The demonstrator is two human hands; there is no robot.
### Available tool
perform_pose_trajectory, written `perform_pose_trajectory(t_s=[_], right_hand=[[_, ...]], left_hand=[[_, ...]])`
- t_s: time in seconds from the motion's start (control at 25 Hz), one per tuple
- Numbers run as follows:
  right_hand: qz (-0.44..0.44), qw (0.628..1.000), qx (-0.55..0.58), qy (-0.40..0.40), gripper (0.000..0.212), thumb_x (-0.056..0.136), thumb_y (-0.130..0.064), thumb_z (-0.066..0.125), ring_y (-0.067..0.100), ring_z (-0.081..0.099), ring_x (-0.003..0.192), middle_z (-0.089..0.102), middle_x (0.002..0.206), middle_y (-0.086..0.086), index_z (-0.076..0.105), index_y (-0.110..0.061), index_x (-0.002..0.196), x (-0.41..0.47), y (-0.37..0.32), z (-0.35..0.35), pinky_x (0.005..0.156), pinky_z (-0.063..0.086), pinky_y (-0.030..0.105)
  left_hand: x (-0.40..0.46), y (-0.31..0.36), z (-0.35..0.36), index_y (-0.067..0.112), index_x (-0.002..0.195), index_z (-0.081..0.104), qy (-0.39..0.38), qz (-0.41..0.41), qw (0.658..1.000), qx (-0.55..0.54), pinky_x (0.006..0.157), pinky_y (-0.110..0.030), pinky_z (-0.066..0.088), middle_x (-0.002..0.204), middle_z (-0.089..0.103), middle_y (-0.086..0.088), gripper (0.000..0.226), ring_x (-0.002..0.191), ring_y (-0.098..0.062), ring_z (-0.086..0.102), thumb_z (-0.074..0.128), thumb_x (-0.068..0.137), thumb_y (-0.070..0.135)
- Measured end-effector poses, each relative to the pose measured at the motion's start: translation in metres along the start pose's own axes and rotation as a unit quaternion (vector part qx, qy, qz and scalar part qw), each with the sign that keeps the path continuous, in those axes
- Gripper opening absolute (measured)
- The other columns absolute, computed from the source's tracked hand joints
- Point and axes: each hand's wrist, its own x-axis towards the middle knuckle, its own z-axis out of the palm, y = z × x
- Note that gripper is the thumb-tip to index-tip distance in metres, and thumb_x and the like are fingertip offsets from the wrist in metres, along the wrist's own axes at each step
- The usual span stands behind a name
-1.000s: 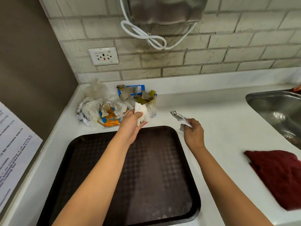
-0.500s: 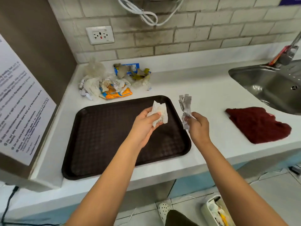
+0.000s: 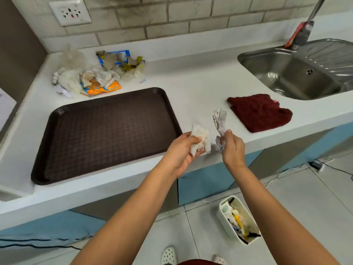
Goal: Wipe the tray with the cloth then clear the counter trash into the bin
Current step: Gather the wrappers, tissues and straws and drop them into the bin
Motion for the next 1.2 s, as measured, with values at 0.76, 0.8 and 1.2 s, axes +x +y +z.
perform_pose_trajectory(t_s=[0.76, 0.8, 1.2], right_hand=[[0.311, 0.939, -0.08, 0.121, 0.008, 0.099, -0.011, 0.031, 0.017, 0.047, 0.07, 0.05, 0.084, 0.009, 0.037, -0.015, 0.098, -0.118, 0.31, -0.162, 0.057, 0.037, 0.027], [0.329, 0.932, -0.083, 0.13, 0.008, 0.098, -0.011, 0.031, 0.016, 0.047, 0.07, 0.051, 0.085, 0.008, 0.038, -0.016, 0.098, -0.124, 0.326, -0.161, 0.057, 0.037, 0.026], [0.398, 0.897, -0.06, 0.18, 0.014, 0.085, 0.003, 0.055, 0.022, 0.057, 0.089, 0.064, 0.106, 0.016, 0.064, -0.007, 0.09, -0.152, 0.479, -0.154, 0.078, 0.044, 0.027]], left_hand=[[0.067, -0.298, 0.04, -0.002, 0.112, 0.046, 0.179, -0.335, 0.925, -0.016, 0.07, -0.028, 0.051, 0.12, 0.048, -0.022, 0.033, 0.087, -0.029, 0.053, 0.029, 0.086, -0.014], [0.074, -0.311, 0.033, -0.001, 0.111, 0.048, 0.179, -0.344, 0.922, -0.009, 0.073, -0.029, 0.05, 0.118, 0.048, -0.021, 0.032, 0.088, -0.028, 0.053, 0.031, 0.087, -0.014], [0.164, -0.456, -0.031, 0.008, 0.102, 0.054, 0.135, -0.364, 0.919, 0.066, 0.066, -0.023, 0.053, 0.097, 0.058, -0.009, 0.025, 0.086, -0.019, 0.058, 0.041, 0.088, -0.008]])
